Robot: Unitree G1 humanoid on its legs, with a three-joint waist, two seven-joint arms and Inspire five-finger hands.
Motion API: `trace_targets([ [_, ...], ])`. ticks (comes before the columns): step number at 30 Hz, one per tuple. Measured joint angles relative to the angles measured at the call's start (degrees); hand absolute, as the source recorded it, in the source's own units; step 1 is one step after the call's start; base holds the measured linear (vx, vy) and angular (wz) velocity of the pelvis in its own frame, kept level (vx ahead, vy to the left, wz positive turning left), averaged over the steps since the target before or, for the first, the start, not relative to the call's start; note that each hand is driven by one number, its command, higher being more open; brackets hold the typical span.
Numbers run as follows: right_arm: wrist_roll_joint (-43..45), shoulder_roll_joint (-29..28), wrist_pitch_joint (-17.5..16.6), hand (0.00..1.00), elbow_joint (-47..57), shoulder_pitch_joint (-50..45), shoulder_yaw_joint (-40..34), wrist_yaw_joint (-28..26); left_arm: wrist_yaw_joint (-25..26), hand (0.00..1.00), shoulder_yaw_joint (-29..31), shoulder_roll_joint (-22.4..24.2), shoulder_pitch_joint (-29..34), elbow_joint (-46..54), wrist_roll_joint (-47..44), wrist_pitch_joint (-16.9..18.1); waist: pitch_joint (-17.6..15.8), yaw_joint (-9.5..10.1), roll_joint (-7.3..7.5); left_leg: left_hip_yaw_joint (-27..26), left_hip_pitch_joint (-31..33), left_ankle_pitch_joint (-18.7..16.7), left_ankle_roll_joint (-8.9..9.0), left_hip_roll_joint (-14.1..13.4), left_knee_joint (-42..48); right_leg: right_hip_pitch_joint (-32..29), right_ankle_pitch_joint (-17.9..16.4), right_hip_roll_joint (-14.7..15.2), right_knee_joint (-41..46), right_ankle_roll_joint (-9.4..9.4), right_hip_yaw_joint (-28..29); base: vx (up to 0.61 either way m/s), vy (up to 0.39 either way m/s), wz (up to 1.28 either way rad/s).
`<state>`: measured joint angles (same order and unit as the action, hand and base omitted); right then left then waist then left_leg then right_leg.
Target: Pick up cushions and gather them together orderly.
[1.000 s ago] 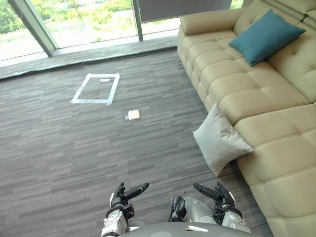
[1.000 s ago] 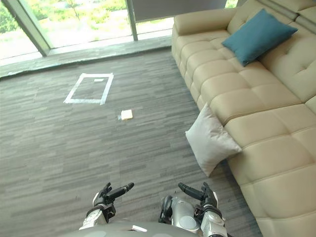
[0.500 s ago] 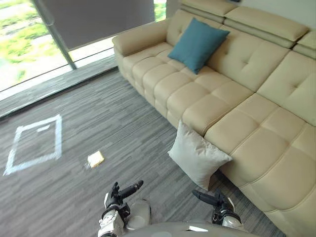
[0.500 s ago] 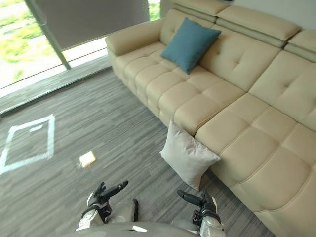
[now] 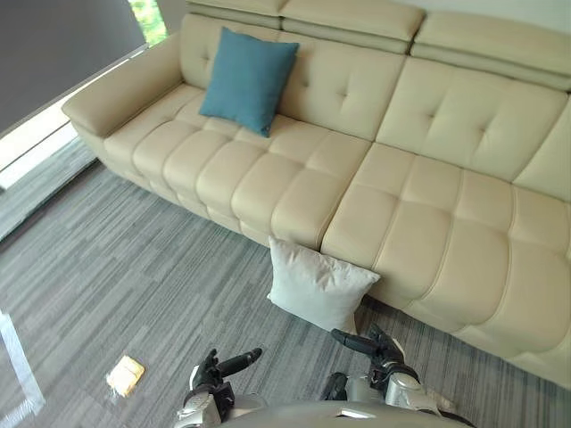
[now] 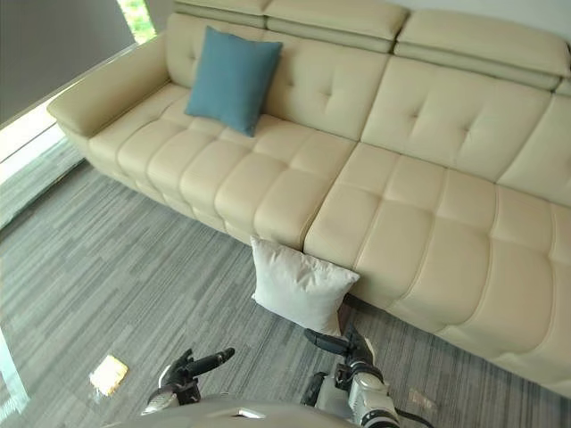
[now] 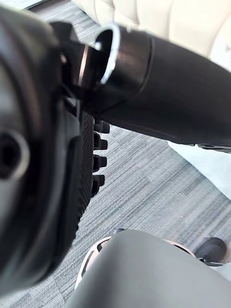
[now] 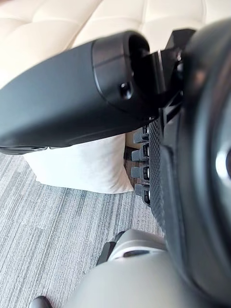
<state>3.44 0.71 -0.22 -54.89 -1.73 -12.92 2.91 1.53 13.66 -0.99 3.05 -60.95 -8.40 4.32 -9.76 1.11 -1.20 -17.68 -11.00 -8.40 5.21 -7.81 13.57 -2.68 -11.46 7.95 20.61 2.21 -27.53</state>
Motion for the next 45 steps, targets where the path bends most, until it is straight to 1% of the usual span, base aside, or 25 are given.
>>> trace_targets([
  [1, 0.05, 0.36, 0.00, 1.00, 0.00, -0.89, -0.66, 0.37, -0.31, 1.00, -0.42, 0.08, -0.03, 0.62, 0.11, 0.12, -0.11, -0.12, 0.39, 0.11, 0.75, 1.16, 1.95, -0.48, 4.05, 2.01, 0.01, -0.30, -2.16, -0.06, 0.15, 0.17, -0.127, -0.03],
  [3, 0.05, 0.54, 0.03, 1.00, 0.06, -1.87, -0.97, 0.68, -0.27, 1.00, -0.51, -0.29, 0.11, 1.26, 0.14, 0.19, -0.48, 0.13, 1.02, 0.32, 3.72, 1.26, 2.96, -1.97, 11.65, 4.01, 0.38, -1.10, -4.53, -0.09, 0.75, 0.16, -0.094, -0.17],
  [4, 0.07, 0.54, 0.23, 1.00, 0.02, -2.55, -1.16, 1.01, -0.31, 1.00, -0.48, -0.40, 0.47, 1.50, 0.14, 0.21, -0.61, 0.44, 1.24, 1.60, 5.62, -2.86, 3.14, -2.29, 15.84, 5.06, 0.45, -1.65, -6.01, 0.01, 1.90, 0.13, -0.009, -0.35],
  [6, 0.09, 0.34, 0.33, 1.00, 0.02, -3.06, -1.17, 1.23, -0.27, 1.00, 0.14, -0.34, 1.01, 2.87, 0.09, 0.19, -0.85, 0.53, 1.68, 3.23, 8.01, -7.73, 2.07, -1.26, 17.39, 6.06, 0.56, -1.91, -6.77, -0.09, 3.92, 0.10, 0.078, -0.58],
  [8, 0.09, -0.15, 0.41, 1.00, 0.02, -3.00, -1.18, 1.43, -0.25, 1.00, 0.19, -0.39, 1.13, 4.11, 0.09, 0.47, -1.22, 1.28, 2.30, 5.58, 10.69, -9.69, 0.67, 0.54, 15.42, 6.59, 0.78, -1.75, -6.69, -0.45, 7.01, 0.06, 0.117, -0.78],
  [9, 0.09, -0.50, 0.41, 1.00, 0.06, -2.99, -1.18, 1.51, -0.28, 1.00, 0.24, -0.47, 1.18, 4.61, 0.11, 0.56, -1.39, 1.42, 2.60, 7.54, 11.88, -9.63, 0.57, 1.23, 14.29, 6.90, 0.83, -1.64, -6.60, -0.53, 8.20, 0.05, 0.132, -0.84],
  [10, 0.07, -0.83, 0.43, 1.00, 0.14, -2.98, -1.14, 1.49, -0.25, 1.00, 0.47, -0.51, 1.17, 5.30, 0.10, 0.67, -1.62, 1.68, 2.99, 11.98, 14.02, -9.35, 0.14, 2.36, 12.92, 7.15, 0.88, -1.43, -6.29, -0.77, 10.24, 0.05, 0.156, -0.82],
  [11, 0.06, -0.84, 0.41, 1.00, 0.28, -3.00, -1.12, 1.50, -0.23, 1.00, 0.47, -0.42, 1.24, 5.70, 0.10, 0.70, -1.59, 1.72, 2.94, 15.15, 15.05, -8.04, -0.38, 2.68, 10.40, 7.04, 0.76, -1.52, -5.73, -1.96, 11.72, 0.05, 0.224, -0.90],
  [12, 0.06, 0.08, 0.42, 1.00, 0.83, -3.35, -1.09, 1.47, -0.19, 1.00, 0.45, 0.60, 1.46, 5.68, 0.11, 0.74, -1.17, 1.73, 0.85, 19.16, 15.51, 0.45, 0.20, 1.79, 5.19, 6.65, 0.11, -3.08, -4.82, -3.80, 13.36, 0.02, 0.203, -0.64],
  [13, 0.02, 0.33, 0.38, 1.00, 0.81, -3.44, -1.13, 1.46, -0.13, 1.00, 0.61, 0.56, 1.47, 5.73, 0.09, 0.74, -1.30, 1.77, 0.31, 19.21, 15.90, 0.02, 0.04, 1.53, 5.88, 6.85, -0.08, -3.35, -4.53, -3.99, 13.78, 0.03, 0.220, -0.65],
  [14, 0.12, -0.87, 0.41, 1.00, 1.67, -4.49, -1.16, 1.81, -0.13, 1.00, 0.72, -0.53, 1.55, 5.69, 0.12, 0.72, -0.86, 1.62, 2.31, 16.90, 14.32, -0.36, -0.71, 2.90, 5.55, 6.49, -0.46, -1.33, -3.87, -5.14, 15.98, 0.04, 0.166, -0.48],
  [16, 0.05, -2.01, 0.44, 1.00, 1.79, -4.99, -0.87, 1.78, -0.09, 1.00, 0.78, -1.19, 2.14, 5.76, 0.11, 0.68, 0.36, 1.82, 3.77, 14.49, 12.96, 0.10, -1.61, 4.00, 3.09, 5.58, -0.16, -0.03, -3.98, -5.68, 18.15, 0.07, 0.185, -0.55],
  [17, -0.04, -2.15, 0.44, 1.00, 1.87, -5.09, -0.83, 1.59, -0.12, 1.00, 0.77, -1.35, 2.20, 5.71, 0.13, 0.65, 0.51, 1.82, 4.02, 13.46, 12.17, 0.36, -2.03, 4.43, 1.82, 5.45, -0.03, 0.37, -4.18, -5.87, 19.06, 0.06, 0.150, -0.54],
  [20, 0.05, -2.16, 0.45, 1.00, 2.71, -5.77, -0.60, 1.69, -0.12, 1.00, 0.54, -0.98, 2.55, 5.46, 0.14, 0.56, 0.82, 1.67, 3.46, 10.99, 9.50, 1.09, -3.12, 5.75, -1.75, 5.94, 0.79, 1.57, -5.97, -7.26, 21.04, 0.05, 0.069, -0.35],
  [27, 0.13, -1.00, 0.46, 1.00, 2.69, -5.45, -0.55, 3.06, 0.51, 1.00, -0.01, -0.15, 2.54, 5.03, 0.08, 0.57, 1.23, 1.80, 2.14, 9.58, 8.41, 1.32, -3.13, 5.30, -3.59, 5.67, 0.92, 0.71, -6.69, -7.50, 21.85, 0.08, -0.039, -0.11],
  [30, 1.39, -0.50, 0.34, 1.00, 2.82, -1.74, -0.54, 4.52, 1.48, 1.00, 0.03, -0.45, 0.48, 5.10, -0.14, 0.60, -0.89, 1.97, 1.63, 9.18, 12.45, 1.32, -3.11, 4.17, -1.38, 0.40, 0.89, -0.05, -2.73, -7.45, 21.81, -0.03, -0.074, -0.13],
  [31, 2.53, -0.23, 0.09, 1.00, 2.89, 0.41, -0.34, 4.98, 2.41, 1.00, -0.03, -0.63, -1.67, 5.62, -1.02, 0.64, -2.37, 2.14, 1.86, 9.26, 16.17, 1.24, -3.00, 3.79, 1.13, -3.43, 0.64, -0.07, 0.15, -7.02, 21.73, -0.14, -0.126, -0.03],
  [32, 3.49, 0.05, -0.02, 1.00, 3.04, 3.76, -0.34, 5.38, 3.27, 1.00, -0.02, -0.84, -4.39, 5.92, -1.69, 0.71, -5.69, 2.47, 2.19, 9.58, 19.58, 0.92, -2.80, 3.46, 4.34, -6.88, -0.04, 0.03, 3.60, -6.51, 21.73, -0.24, -0.151, 0.00],
  [33, 3.66, 0.15, -0.03, 1.00, 3.08, 4.77, -0.31, 5.53, 3.48, 1.00, -0.07, -0.94, -5.32, 6.10, -2.29, 0.71, -6.52, 2.53, 2.29, 9.79, 20.95, 0.70, -2.73, 3.31, 5.43, -8.34, -0.27, 0.07, 4.74, -6.43, 21.70, -0.24, -0.132, 0.08],
  [34, 4.65, 0.56, -0.13, 1.00, 4.00, 7.50, -0.33, 6.11, 4.24, 1.00, -0.05, -1.12, -8.13, 7.51, -3.69, 0.72, -8.38, 2.65, 2.77, 10.42, 26.46, -0.37, -2.55, 2.80, 9.61, -13.55, -1.35, 0.09, 8.63, -6.04, 21.69, -0.25, -0.110, 0.06],
  [35, 5.34, 0.98, -0.25, 1.00, 4.73, 8.91, -0.31, 6.22, 4.63, 1.00, -0.04, -1.25, -9.67, 8.39, -4.71, 0.80, -9.45, 3.04, 3.09, 10.60, 29.34, -0.92, -2.33, 2.57, 11.82, -16.14, -2.06, 0.12, 10.21, -5.81, 21.69, -0.26, -0.096, 0.04],
  [36, 5.87, 2.14, -0.44, 1.00, 5.49, 11.48, -0.31, 6.42, 5.14, 1.00, 0.14, -1.67, -12.37, 9.63, -6.09, 0.94, -11.66, 3.44, 2.97, 11.12, 33.65, -1.79, -2.30, 1.84, 15.26, -19.85, -2.67, -0.13, 12.76, -5.49, 21.60, -0.26, -0.084, 0.01],
  [38, 7.01, 3.38, -0.53, 1.00, 6.42, 13.76, -0.33, 6.70, 5.66, 1.00, 0.63, -2.36, -14.83, 10.50, -7.39, 1.47, -13.10, 3.37, 3.11, 11.97, 37.44, -2.15, -2.12, 1.61, 17.73, -23.31, -3.19, -0.11, 14.99, -5.26, 21.29, -0.24, -0.065, 0.08],
  [42, 9.20, 5.77, -0.58, 1.00, 7.11, 19.39, -1.64, 8.27, 7.14, 1.00, 5.07, -4.67, -20.38, 13.28, -9.63, 1.95, -15.64, 3.23, 3.81, 13.32, 45.18, -1.37, -2.44, 1.12, 20.64, -30.56, -2.87, -0.11, 17.96, -4.72, 20.52, -0.12, -0.058, 0.09],
  [45, 10.38, 7.49, -0.88, 1.00, 8.54, 27.32, -2.34, 9.86, 8.95, 1.00, 10.85, -8.14, -27.35, 16.53, -10.23, 2.14, -17.93, 2.98, 4.25, 14.43, 52.30, -0.38, -2.21, 1.00, 22.51, -37.33, -2.53, -0.06, 19.91, -4.15, 19.80, -0.04, -0.073, 0.12],
])
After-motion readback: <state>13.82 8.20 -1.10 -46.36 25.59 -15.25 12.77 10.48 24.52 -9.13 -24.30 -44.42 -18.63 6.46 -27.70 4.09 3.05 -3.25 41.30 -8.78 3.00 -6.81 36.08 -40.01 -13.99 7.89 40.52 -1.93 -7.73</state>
